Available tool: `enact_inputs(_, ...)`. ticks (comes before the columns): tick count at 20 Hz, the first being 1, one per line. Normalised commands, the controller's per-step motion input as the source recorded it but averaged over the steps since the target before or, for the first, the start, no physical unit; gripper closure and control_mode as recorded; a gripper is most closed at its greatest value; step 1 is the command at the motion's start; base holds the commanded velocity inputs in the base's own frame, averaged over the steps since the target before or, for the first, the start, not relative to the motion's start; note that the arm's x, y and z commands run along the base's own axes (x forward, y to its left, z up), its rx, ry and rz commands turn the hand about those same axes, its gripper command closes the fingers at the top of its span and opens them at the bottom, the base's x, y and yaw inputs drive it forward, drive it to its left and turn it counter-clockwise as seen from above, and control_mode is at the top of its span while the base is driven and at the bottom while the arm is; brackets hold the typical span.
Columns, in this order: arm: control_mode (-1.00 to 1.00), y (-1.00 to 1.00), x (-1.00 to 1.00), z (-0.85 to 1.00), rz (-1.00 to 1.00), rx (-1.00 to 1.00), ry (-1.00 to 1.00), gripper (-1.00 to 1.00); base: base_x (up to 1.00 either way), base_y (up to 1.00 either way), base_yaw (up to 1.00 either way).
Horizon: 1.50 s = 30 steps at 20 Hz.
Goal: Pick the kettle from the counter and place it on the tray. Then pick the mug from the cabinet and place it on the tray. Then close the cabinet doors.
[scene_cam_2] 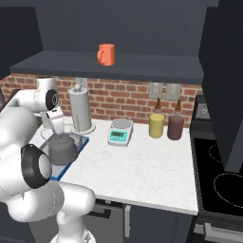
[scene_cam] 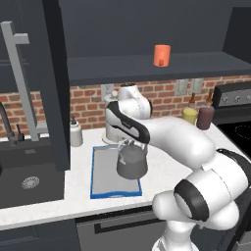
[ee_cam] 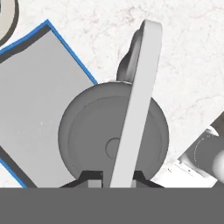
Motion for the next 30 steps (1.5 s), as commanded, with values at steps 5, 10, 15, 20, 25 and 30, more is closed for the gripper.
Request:
enact_inputs(5,-1.0,0.44,0.3,0.0,0.0,0.0,0.0,1.0,0.0,0.0,0.0)
enact_inputs(10,-1.0,0.24,0.33,0.0,0.0,0.0,0.0,1.0,0.0,0.0,0.0)
enact_inputs(15,-1.0,0.04,0.27,0.0,0.0,0.0,0.0,1.0,0.0,0.0,0.0)
enact_inputs(20,-1.0,0.13,0.14,0.0,0.0,0.0,-0.01,1.0,0.0,0.0,0.0)
enact_inputs(25,-1.0,0.01,0.14,0.0,0.0,0.0,-0.01,1.0,0.0,0.0,0.0)
enact_inputs(30,-1.0,0.02,0.23,0.0,0.0,0.0,-0.01,1.0,0.0,0.0,0.0)
